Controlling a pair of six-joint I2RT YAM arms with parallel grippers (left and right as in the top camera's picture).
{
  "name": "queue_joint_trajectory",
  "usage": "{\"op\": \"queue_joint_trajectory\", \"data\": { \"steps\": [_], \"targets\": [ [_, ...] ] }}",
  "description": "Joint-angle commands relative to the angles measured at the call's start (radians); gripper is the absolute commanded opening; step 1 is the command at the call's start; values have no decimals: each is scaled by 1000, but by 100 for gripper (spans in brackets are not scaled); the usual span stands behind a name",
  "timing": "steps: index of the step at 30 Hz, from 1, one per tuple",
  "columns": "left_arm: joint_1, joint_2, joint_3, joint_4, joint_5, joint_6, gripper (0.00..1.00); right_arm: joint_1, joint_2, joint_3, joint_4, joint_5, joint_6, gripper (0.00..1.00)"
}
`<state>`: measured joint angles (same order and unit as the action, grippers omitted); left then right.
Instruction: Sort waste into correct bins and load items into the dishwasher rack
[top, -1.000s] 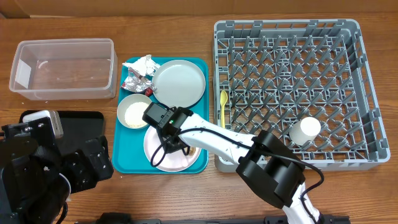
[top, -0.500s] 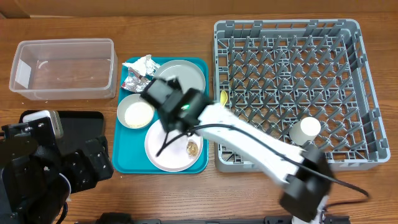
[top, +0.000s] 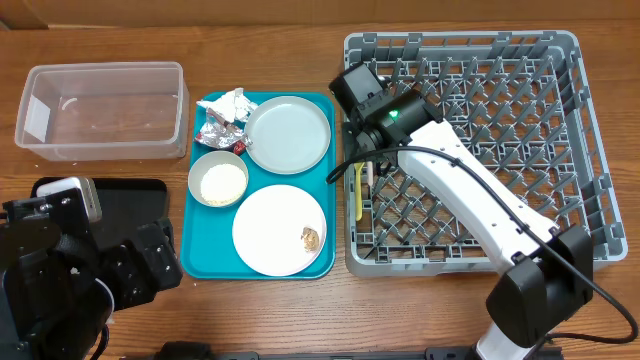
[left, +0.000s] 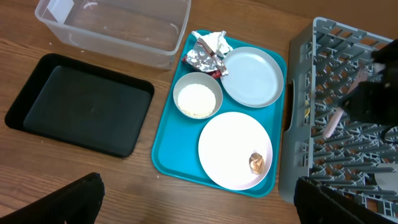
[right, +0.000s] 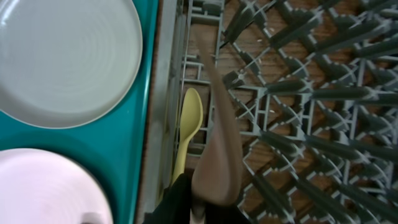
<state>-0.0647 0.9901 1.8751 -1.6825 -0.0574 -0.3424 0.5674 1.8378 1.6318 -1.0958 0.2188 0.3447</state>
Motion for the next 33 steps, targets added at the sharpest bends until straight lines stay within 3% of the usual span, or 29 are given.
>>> {"op": "queue_joint_trajectory", "data": {
  "steps": [1, 2, 3, 8, 12, 23, 28, 33],
  "targets": [
    [5, -3, -1, 3, -13, -10, 100, -13, 5, -83, 56, -89, -122, 18],
    [5, -3, -1, 3, -13, -10, 100, -12, 5, -99, 69, -97, -175, 34],
    [5, -3, -1, 3, -13, -10, 100, -8, 5, -100, 68, -96, -199, 40],
    [5, -3, -1, 3, -13, -10, 100, 15, -32, -56, 33, -110, -183, 48],
    [5, -3, -1, 3, -13, -10, 100, 48, -92, -30, 51, -229, -166, 58],
    [5, -3, -1, 3, -13, -10, 100, 157, -131, -30, 64, -317, -80, 59],
    [5, -3, -1, 3, -13, -10, 100, 158, -131, -30, 152, -375, -48, 69],
    [5, -3, -1, 55, 16, -12, 100, 158, -131, -30, 165, -377, -49, 69]
  ]
}}
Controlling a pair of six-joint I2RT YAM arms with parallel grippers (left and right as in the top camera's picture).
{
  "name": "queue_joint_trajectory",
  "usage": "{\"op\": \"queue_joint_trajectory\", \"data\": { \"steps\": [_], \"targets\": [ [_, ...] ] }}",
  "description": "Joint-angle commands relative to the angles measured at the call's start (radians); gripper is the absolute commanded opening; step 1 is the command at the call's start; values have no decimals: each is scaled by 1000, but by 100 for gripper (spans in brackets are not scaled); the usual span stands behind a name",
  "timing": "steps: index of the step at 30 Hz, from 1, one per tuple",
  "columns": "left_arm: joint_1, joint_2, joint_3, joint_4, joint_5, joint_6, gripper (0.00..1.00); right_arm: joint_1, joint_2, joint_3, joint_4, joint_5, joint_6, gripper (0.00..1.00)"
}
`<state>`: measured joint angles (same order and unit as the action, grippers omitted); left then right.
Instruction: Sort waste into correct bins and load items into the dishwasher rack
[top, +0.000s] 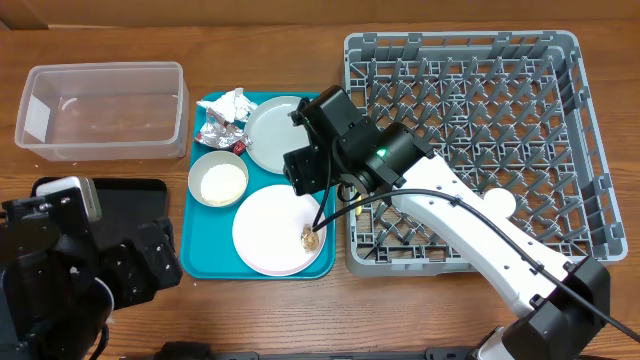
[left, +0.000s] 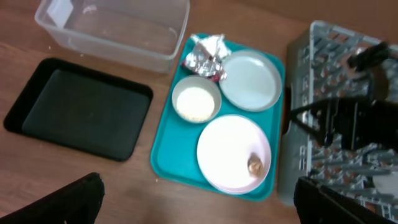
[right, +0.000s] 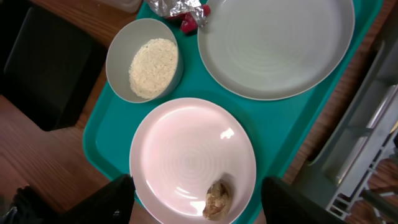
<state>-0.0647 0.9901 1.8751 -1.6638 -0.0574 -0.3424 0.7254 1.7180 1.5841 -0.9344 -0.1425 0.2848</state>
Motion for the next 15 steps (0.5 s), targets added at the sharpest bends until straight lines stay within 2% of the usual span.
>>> {"op": "queue_joint_trajectory", "data": {
  "steps": [1, 5, 15],
  "targets": [
    [5, -3, -1, 42, 40, -20, 100, 0, -12, 18, 2, -16, 11, 69],
    [5, -3, -1, 40, 158, -32, 100, -14, -26, 18, -17, -11, 11, 70],
    [5, -2, -2, 69, 146, -51, 100, -21, -148, 18, 0, 108, 47, 73]
  ]
}}
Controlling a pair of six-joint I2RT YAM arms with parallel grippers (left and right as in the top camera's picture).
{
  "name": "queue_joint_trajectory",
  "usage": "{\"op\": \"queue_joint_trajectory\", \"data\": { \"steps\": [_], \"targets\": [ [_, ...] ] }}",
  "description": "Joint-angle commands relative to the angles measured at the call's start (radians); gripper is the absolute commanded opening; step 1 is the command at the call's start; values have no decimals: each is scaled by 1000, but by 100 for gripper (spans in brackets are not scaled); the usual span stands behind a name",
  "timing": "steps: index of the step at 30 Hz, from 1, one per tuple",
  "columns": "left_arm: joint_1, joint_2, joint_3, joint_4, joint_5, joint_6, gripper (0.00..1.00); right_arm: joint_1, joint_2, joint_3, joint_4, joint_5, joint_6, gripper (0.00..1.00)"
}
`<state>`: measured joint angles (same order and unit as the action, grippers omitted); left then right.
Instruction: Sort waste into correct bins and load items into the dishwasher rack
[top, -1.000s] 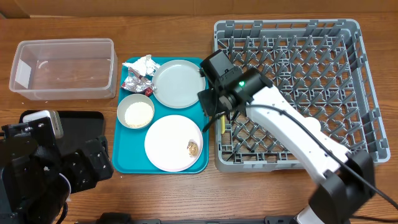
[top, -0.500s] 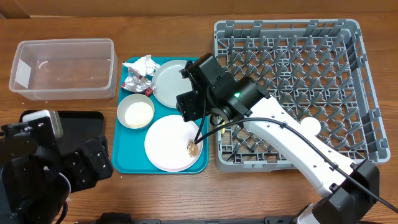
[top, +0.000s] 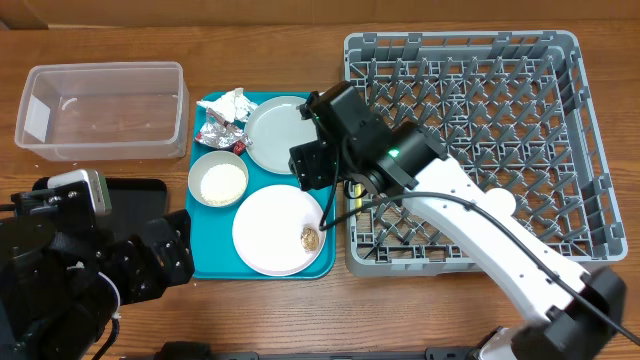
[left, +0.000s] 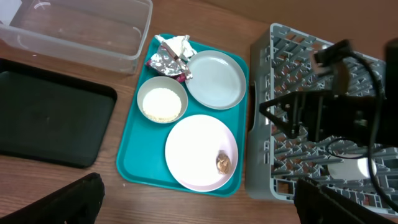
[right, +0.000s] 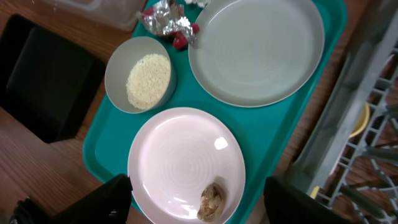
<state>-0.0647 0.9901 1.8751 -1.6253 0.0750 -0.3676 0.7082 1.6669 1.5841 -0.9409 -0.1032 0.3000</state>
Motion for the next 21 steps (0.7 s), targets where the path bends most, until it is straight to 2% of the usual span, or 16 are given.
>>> {"op": "queue_joint_trajectory", "data": {
  "steps": [1, 5, 7, 8, 10, 14, 15, 16, 17, 18, 19, 20, 21],
  "targets": [
    [5, 3, -2, 43, 31, -18, 100, -4, -122, 18, 5, 91, 43, 73],
    [5, 61, -6, 28, 61, 56, 100, -4, -250, 18, -7, 173, 76, 78],
    [4, 109, -22, -15, 61, 57, 100, -4, -326, 18, -27, 231, 106, 83],
    [5, 133, -32, -34, 61, 57, 100, -4, -352, 18, -35, 249, 115, 90],
    [5, 188, -54, -64, 57, 57, 100, -4, -420, 18, -50, 275, 123, 97],
    [5, 319, -59, -52, 101, 53, 100, -4, -478, 18, -78, 276, 119, 97],
    [5, 345, -59, -45, 130, 56, 86, -4, -480, 18, -89, 276, 119, 97],
    [5, 372, -58, -39, 172, 61, 64, -4, -480, 18, -98, 276, 119, 98],
    [5, 399, -58, -30, 219, 70, 57, -4, -480, 18, -111, 276, 119, 99],
    [5, 416, -58, -23, 244, 79, 63, -4, -477, 18, -122, 276, 119, 99],
    [5, 435, -58, -9, 267, 92, 85, -3, -475, 18, -128, 276, 119, 99],
    [5, 462, -59, 19, 273, 103, 100, -4, -472, 18, -137, 276, 119, 100],
    [5, 477, -59, 28, 269, 107, 100, -3, -471, 18, -139, 278, 119, 99]
  ]
}}
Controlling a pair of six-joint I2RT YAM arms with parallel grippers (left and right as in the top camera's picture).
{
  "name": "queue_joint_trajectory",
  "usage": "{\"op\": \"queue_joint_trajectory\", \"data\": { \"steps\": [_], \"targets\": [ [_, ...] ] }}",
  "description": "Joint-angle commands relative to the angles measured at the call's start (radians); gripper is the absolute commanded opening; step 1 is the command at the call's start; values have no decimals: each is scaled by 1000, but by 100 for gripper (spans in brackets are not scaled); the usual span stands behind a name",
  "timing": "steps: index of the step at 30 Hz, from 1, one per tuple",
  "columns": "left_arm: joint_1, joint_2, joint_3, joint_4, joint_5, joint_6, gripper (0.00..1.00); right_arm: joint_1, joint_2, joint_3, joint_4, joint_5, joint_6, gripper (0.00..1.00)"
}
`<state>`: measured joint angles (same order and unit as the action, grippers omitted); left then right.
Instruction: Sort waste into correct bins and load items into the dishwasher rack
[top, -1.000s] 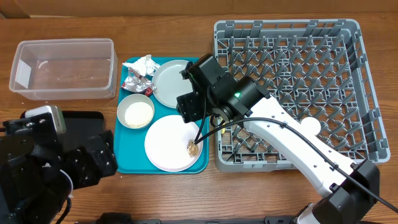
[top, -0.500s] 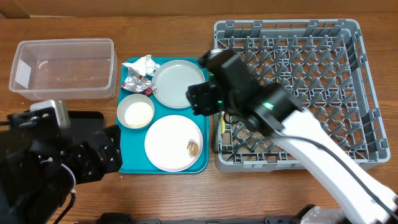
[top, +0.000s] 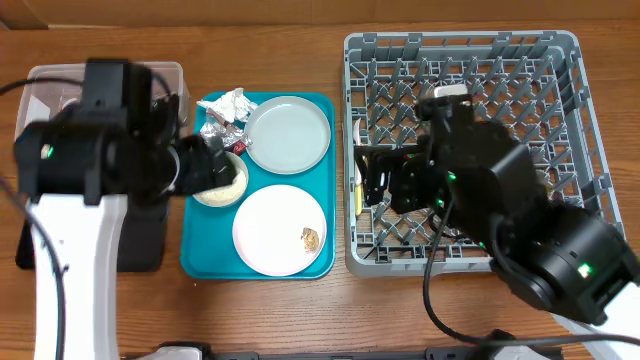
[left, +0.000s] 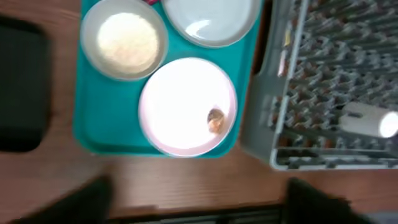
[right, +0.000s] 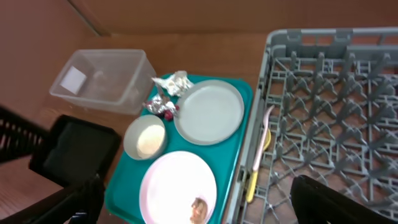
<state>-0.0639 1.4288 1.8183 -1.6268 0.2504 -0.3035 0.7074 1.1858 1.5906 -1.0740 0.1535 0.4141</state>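
A teal tray (top: 328, 230) carries crumpled foil (top: 225, 118), a grey plate (top: 288, 135), a bowl of rice (top: 222, 182) and a white plate (top: 280, 228) with a food scrap (top: 310, 238). The grey dishwasher rack (top: 560, 120) holds a pink spoon (right: 261, 140) and a yellow spoon (top: 359, 195) along its left edge, and a white cup (left: 367, 121). My left gripper (left: 199, 211) hangs open and empty high above the tray. My right gripper (right: 199, 205) is open and empty high over the rack's front left.
A clear plastic bin (right: 102, 81) stands at the back left, with a black tray (right: 74, 155) in front of it. In the overhead view my left arm covers most of both. Bare wooden table lies in front of the teal tray.
My left arm was low at the table's front left and is now raised high over the black tray and the bowl. My right gripper has pulled back from over the teal tray to high above the rack.
My right gripper first held the pink spoon down in the rack's left edge beside the yellow spoon. Then it stood open over the teal tray, the spoon left in the rack. After that my left arm had shifted right. Now both arms hang high and empty.
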Motion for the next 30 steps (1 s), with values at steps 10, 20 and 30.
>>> {"op": "queue_joint_trajectory", "data": {
  "steps": [10, 20, 30],
  "targets": [
    [-269, 119, -2, -45, -327, -127, 79, -72, -49, 11, -85, 170, 144, 100],
    [-309, -52, -106, -63, -366, -252, 86, -356, -109, 11, -243, 92, 136, 100],
    [-309, -213, -601, 0, -363, -457, 92, -361, -53, 11, -269, 92, 136, 100]
  ]
}}
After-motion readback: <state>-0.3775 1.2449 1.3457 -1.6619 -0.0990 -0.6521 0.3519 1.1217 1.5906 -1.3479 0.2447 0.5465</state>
